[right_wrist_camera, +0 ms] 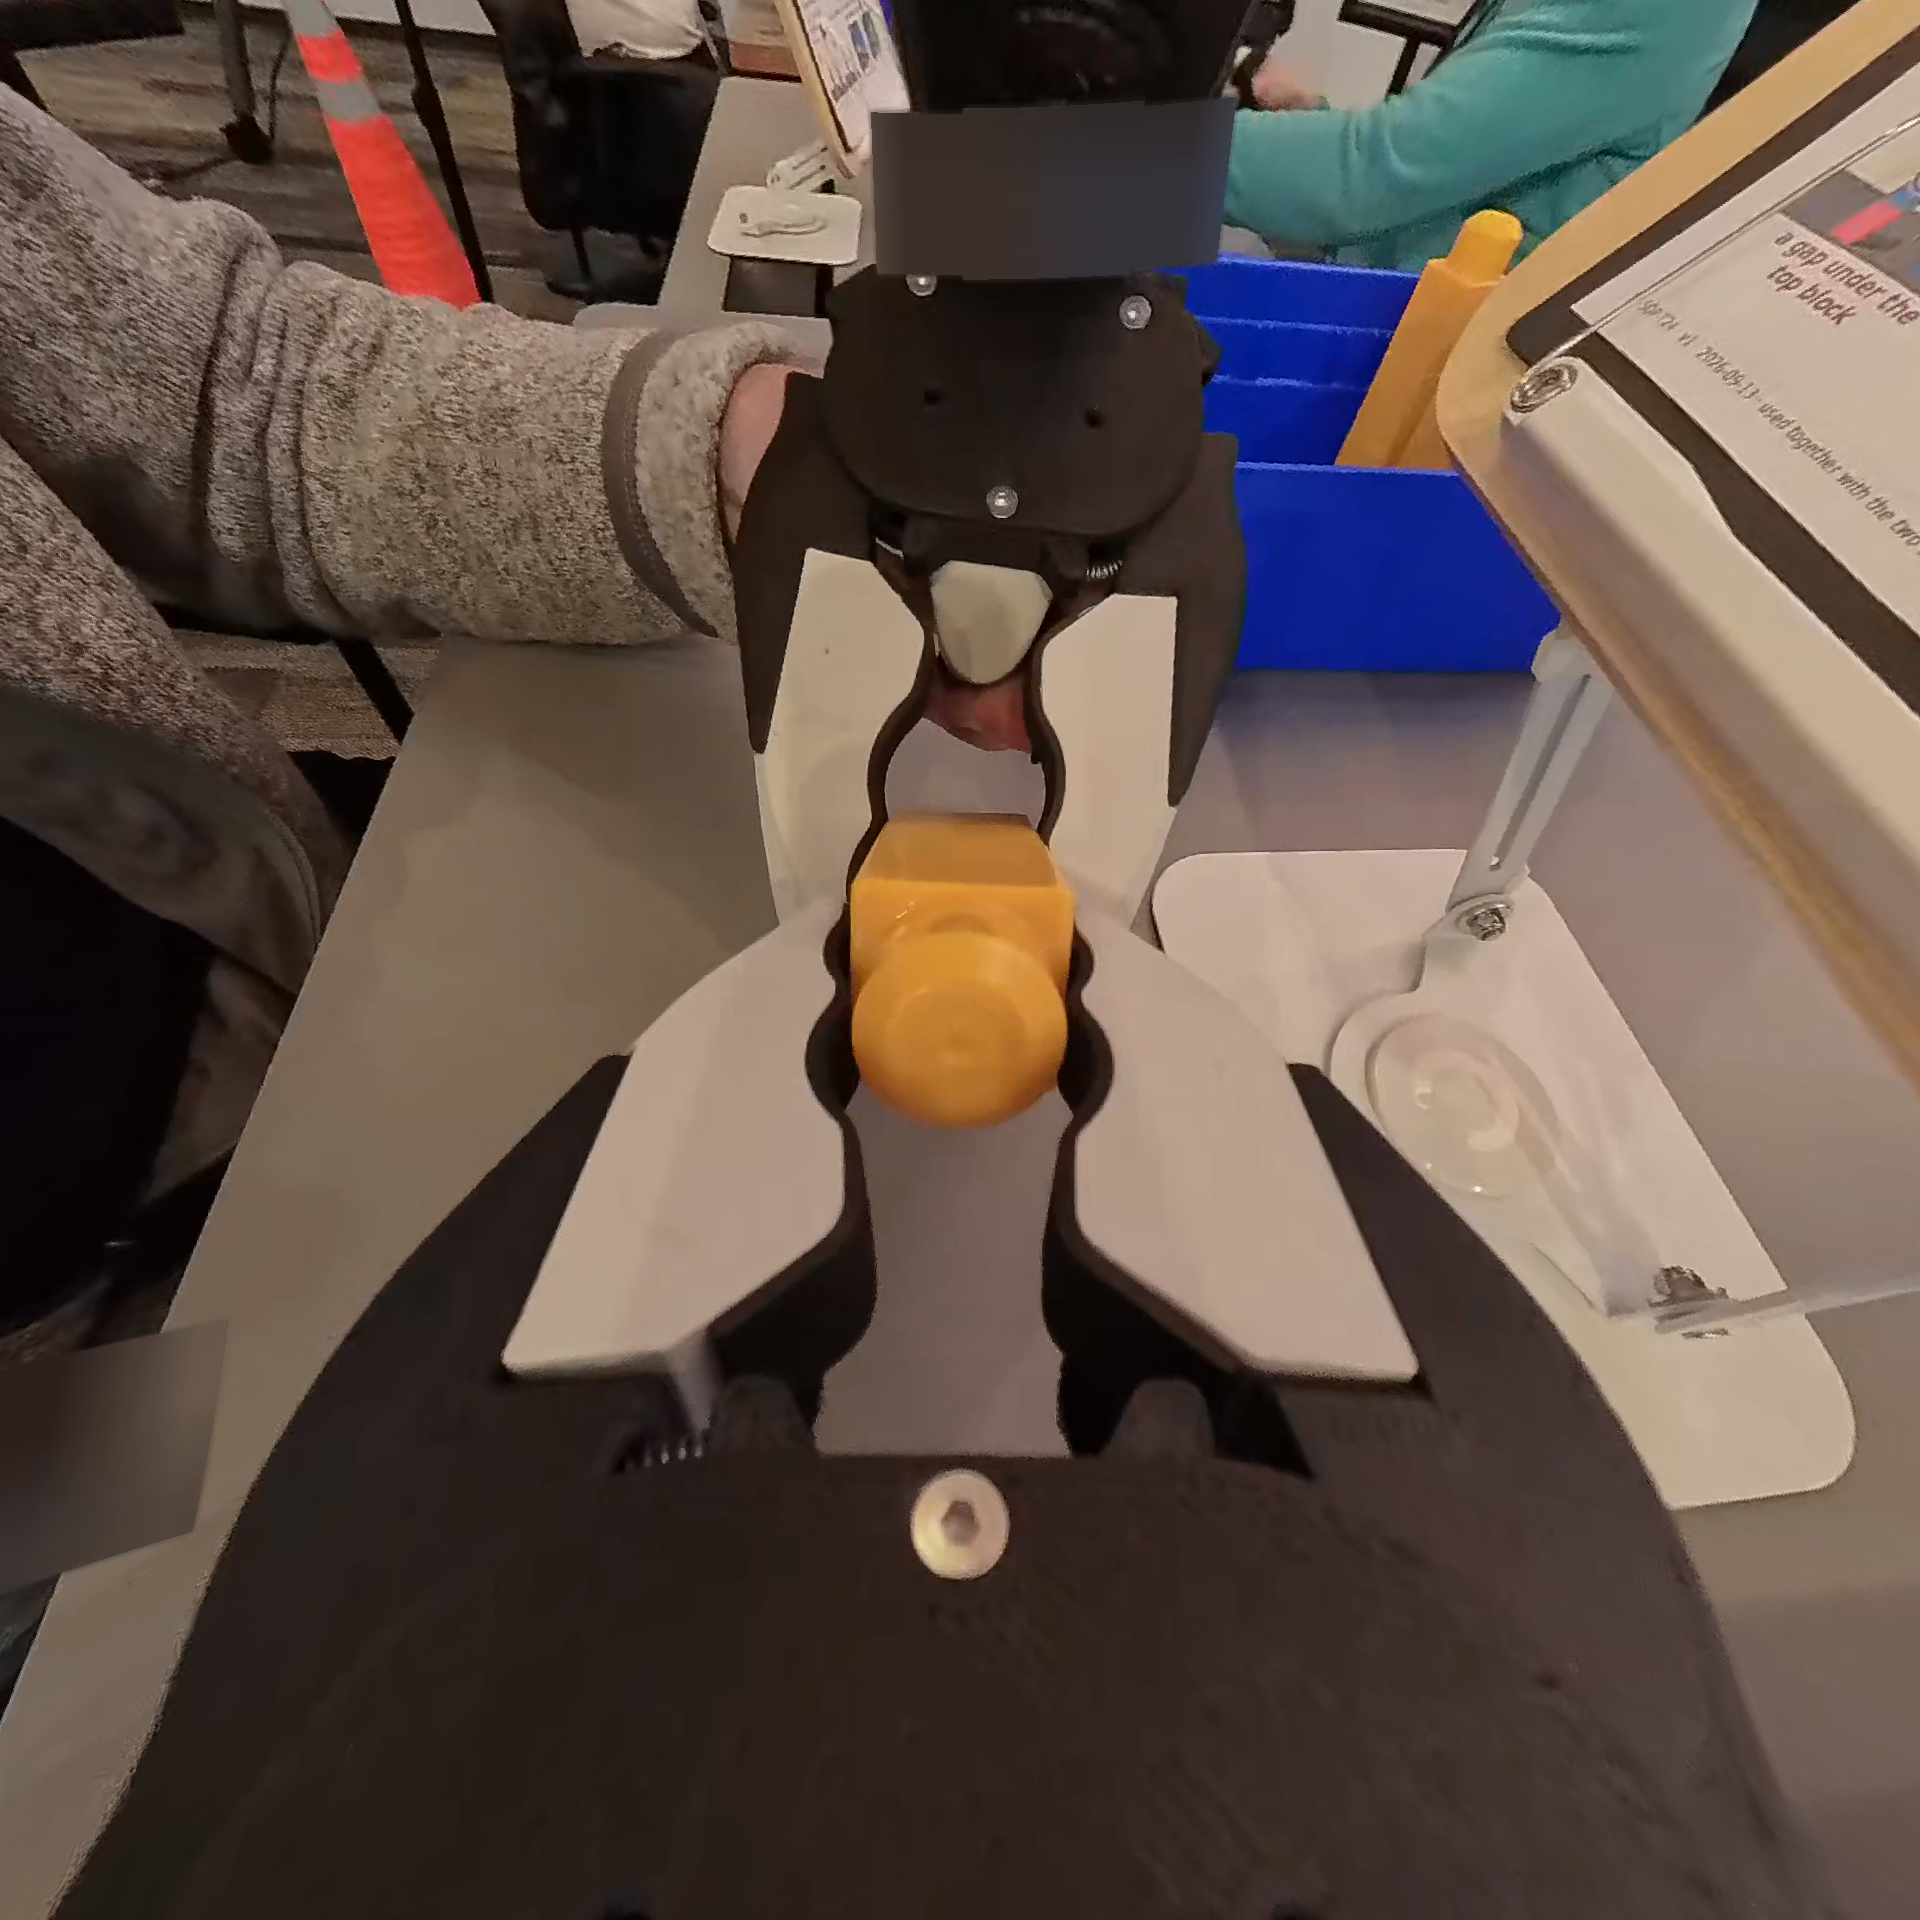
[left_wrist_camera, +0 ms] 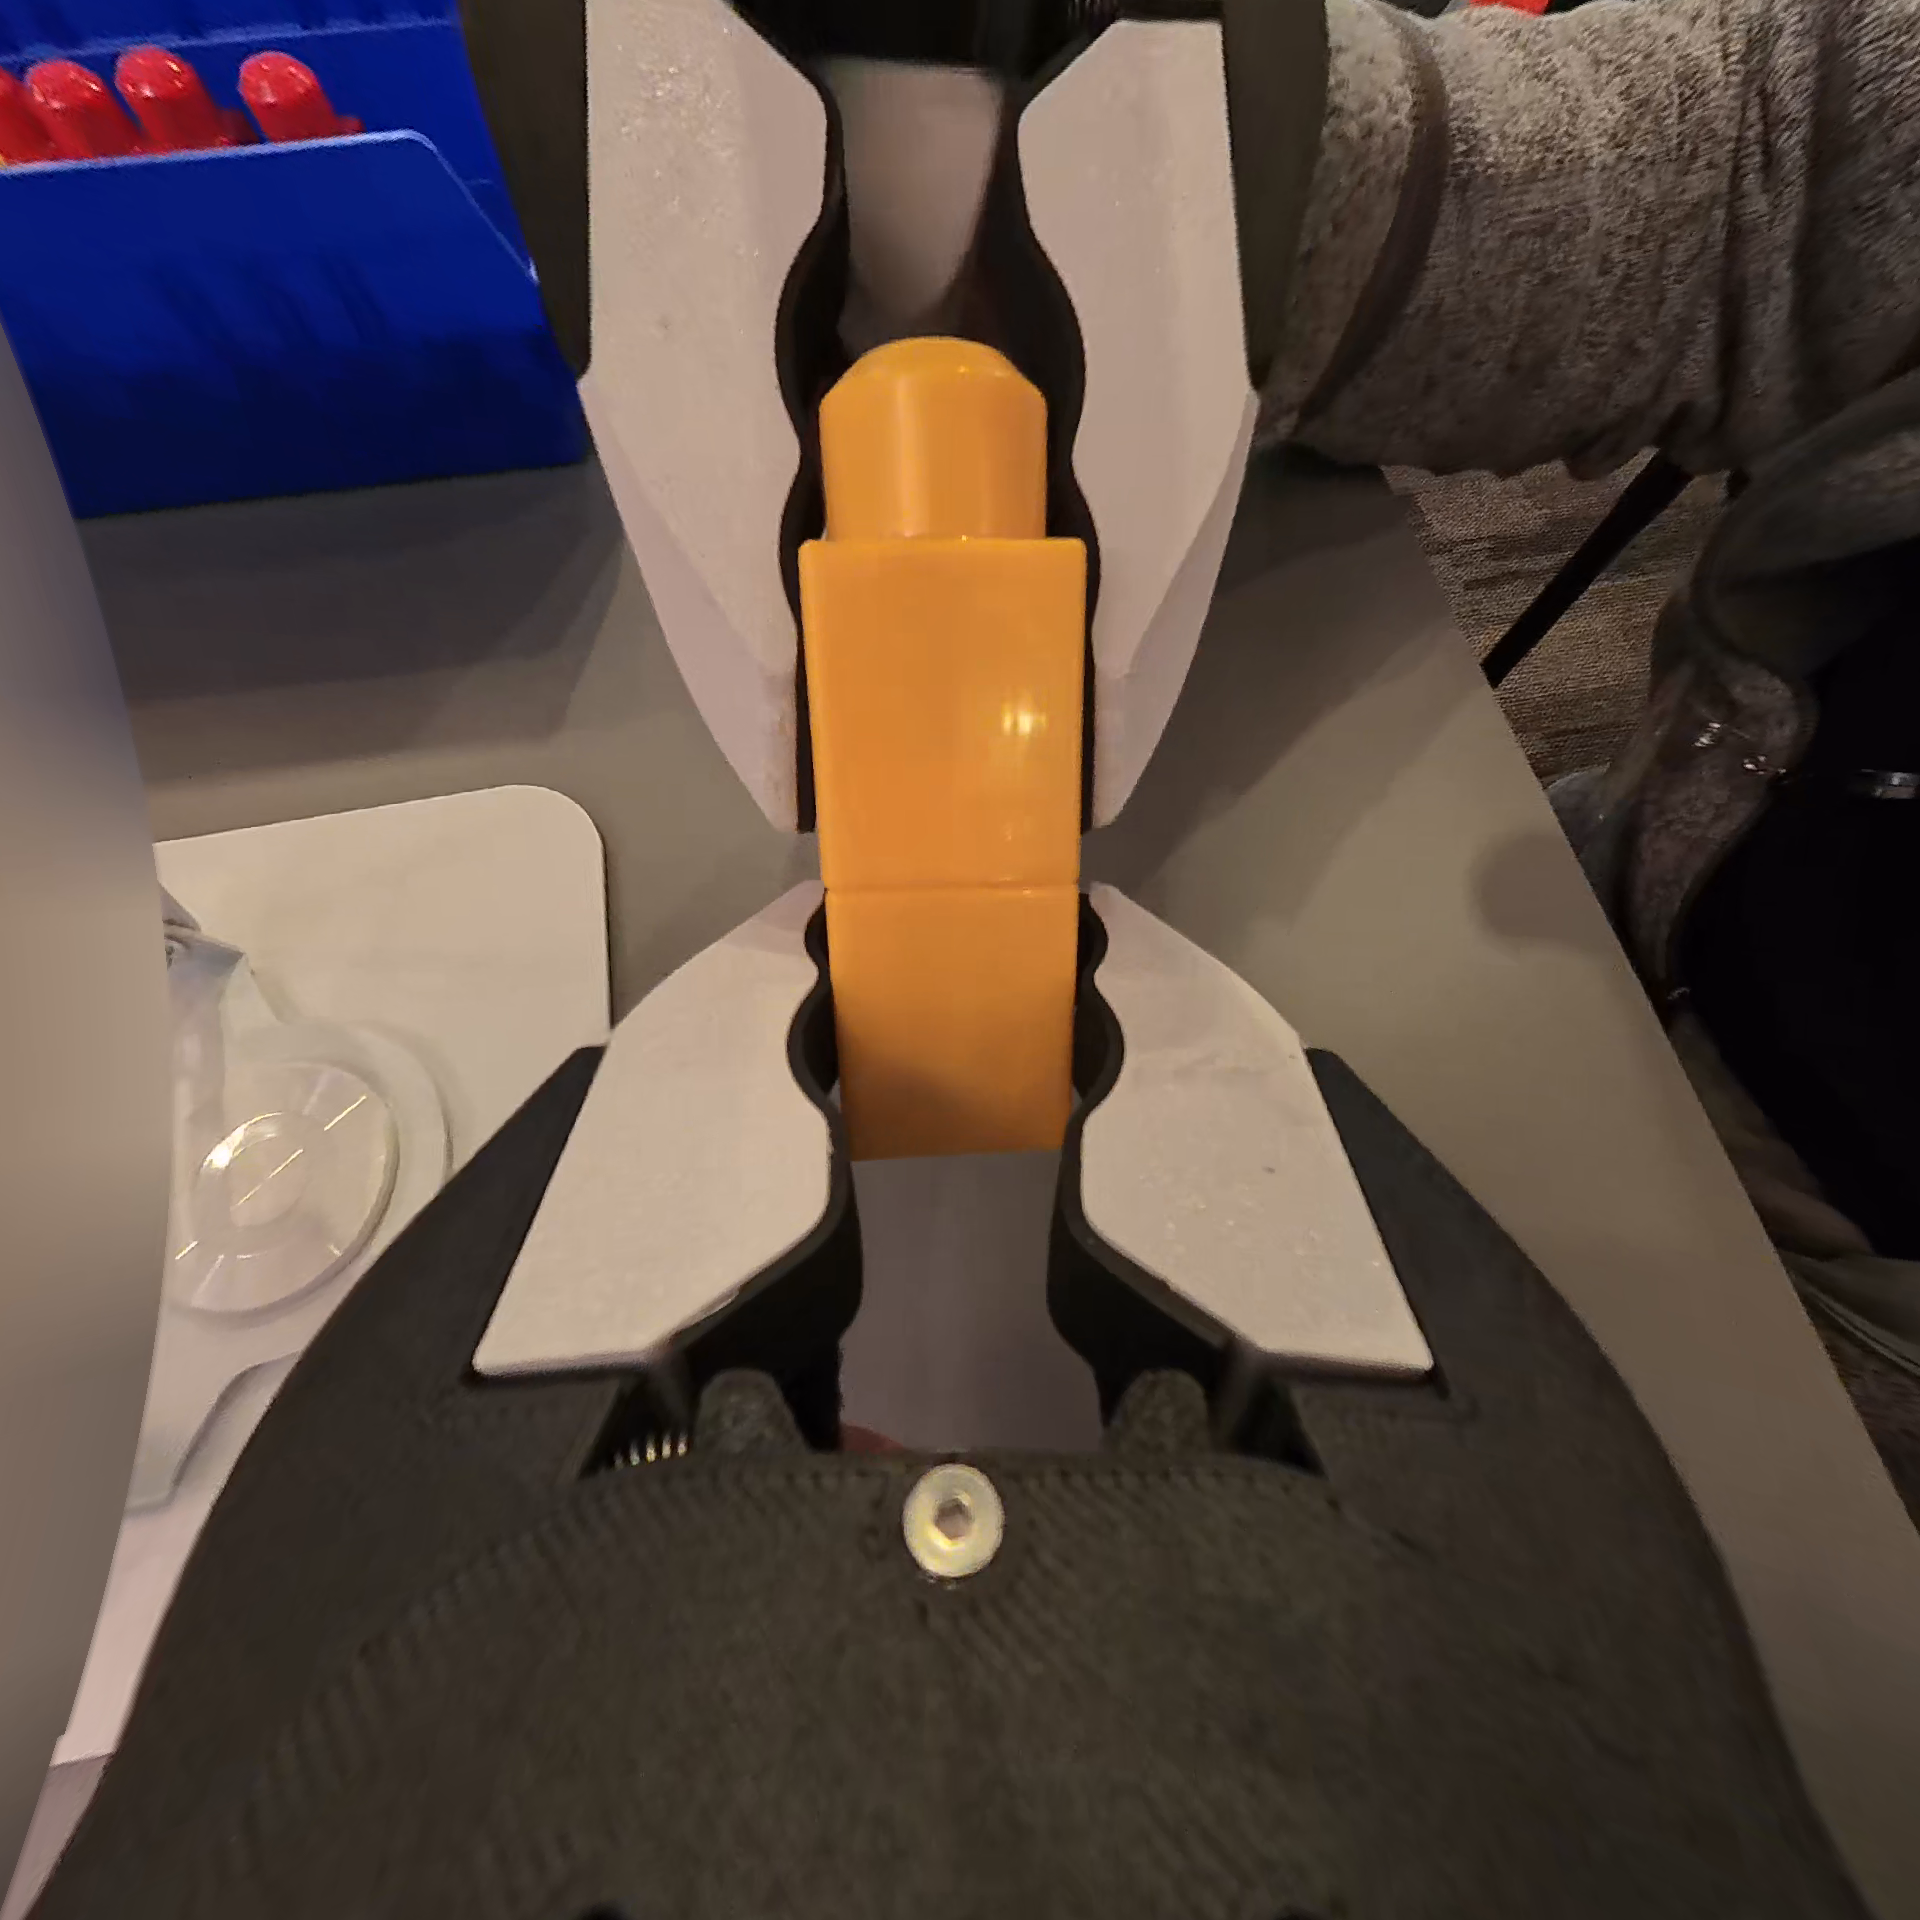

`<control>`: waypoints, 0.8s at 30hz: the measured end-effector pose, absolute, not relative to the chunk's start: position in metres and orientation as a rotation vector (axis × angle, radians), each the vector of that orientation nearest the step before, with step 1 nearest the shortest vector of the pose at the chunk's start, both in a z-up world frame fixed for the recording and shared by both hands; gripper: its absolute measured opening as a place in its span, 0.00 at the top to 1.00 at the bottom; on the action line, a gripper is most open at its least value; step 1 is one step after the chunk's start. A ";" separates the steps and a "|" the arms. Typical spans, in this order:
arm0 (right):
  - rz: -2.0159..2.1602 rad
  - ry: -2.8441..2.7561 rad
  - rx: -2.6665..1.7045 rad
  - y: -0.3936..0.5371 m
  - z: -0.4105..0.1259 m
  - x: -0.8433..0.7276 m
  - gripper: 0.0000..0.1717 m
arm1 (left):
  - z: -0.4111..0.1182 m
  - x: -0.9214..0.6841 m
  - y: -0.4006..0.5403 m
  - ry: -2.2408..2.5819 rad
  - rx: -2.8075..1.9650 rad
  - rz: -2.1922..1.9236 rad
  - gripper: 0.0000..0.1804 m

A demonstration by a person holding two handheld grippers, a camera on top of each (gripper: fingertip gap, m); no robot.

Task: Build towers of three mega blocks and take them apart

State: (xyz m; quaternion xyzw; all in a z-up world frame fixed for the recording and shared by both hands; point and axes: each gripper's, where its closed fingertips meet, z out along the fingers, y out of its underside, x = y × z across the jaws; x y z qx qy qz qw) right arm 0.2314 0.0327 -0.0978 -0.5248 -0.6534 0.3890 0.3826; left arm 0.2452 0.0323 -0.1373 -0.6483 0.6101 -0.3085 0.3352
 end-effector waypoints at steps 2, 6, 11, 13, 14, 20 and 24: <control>0.971 -1.661 -1.342 0.034 -0.098 0.232 0.79 | -0.137 0.246 0.033 1.587 -1.684 -0.810 0.77; 1.068 -1.513 -1.356 0.042 -0.082 0.240 0.79 | -0.140 0.237 0.040 1.577 -1.706 -0.758 0.77; 1.048 -1.380 -1.419 0.062 -0.065 0.272 0.79 | -0.140 0.229 0.050 1.531 -1.731 -0.733 0.77; 0.985 -1.306 -1.461 0.078 -0.050 0.294 0.79 | -0.142 0.231 0.048 1.535 -1.735 -0.752 0.77; 0.946 -1.248 -1.480 0.089 -0.040 0.309 0.79 | -0.144 0.231 0.048 1.546 -1.742 -0.742 0.77; 0.608 -0.847 -1.736 0.195 -0.006 0.421 0.79 | -0.145 0.234 0.048 1.541 -1.752 -0.741 0.77; 0.439 -0.722 -1.948 0.258 -0.037 0.463 0.79 | -0.146 0.233 0.049 1.539 -1.758 -0.738 0.77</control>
